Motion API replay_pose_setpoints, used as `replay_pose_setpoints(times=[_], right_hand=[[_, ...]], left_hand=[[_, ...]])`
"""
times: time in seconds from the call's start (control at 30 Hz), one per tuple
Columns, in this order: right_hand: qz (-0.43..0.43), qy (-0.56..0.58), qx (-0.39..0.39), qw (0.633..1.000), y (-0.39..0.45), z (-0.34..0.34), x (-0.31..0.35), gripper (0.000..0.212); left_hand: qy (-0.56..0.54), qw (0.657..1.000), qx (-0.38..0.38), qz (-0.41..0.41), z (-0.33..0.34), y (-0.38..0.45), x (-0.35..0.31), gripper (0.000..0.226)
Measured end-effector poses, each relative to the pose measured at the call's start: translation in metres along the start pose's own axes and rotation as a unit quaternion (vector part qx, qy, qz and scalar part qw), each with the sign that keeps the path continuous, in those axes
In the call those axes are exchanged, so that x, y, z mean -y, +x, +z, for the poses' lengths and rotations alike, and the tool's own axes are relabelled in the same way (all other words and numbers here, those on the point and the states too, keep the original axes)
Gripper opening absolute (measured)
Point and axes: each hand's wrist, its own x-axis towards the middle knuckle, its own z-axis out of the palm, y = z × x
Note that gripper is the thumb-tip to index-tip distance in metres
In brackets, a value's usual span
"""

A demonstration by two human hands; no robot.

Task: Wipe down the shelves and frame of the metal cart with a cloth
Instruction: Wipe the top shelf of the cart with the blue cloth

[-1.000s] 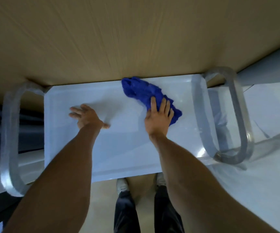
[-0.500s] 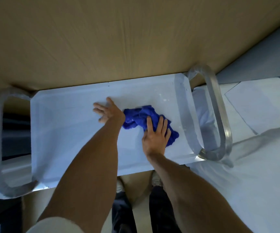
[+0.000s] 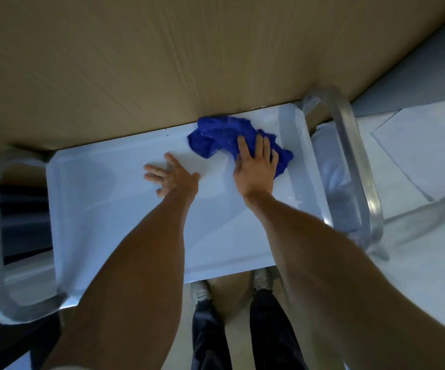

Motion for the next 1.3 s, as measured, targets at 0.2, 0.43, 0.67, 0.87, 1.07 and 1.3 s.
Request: replay_pose_setpoints(times=[0.2,0.43,0.67,0.87,1.07,1.3], right_hand=[[0.062,-0.029,0.039,0.997,-0.224,0.008,-0.046,0.056],[0.142,-0.003,-0.008,0.990,-0.127,0.007,-0.029,0.053],[0.225,0.017,-0.079,0.971,0.091,-0.008,-0.003,0.064],[0.077,-0.037,-0.007,0.996,0.062,-0.007,0.017,0.058],[-0.256,-0.063,0.127,0.956,0.059,-0.003,0.100,0.050],[-0.012,-0.014,0.005,1.000,0.057,-0.005,0.024,0.048]], left_hand=[[0.040,0.999,0.027,-0.011,-0.012,-0.015,-0.013,0.100],[0.017,0.998,0.036,-0.050,-0.011,-0.013,-0.035,0.140],[-0.001,0.999,0.026,-0.039,0.007,0.006,-0.030,0.142],[0.012,0.998,0.025,-0.051,0.004,0.007,-0.032,0.142],[0.026,0.998,-0.017,-0.055,0.005,0.002,-0.036,0.082],[0.013,0.999,0.001,-0.034,0.002,-0.006,-0.031,0.136]])
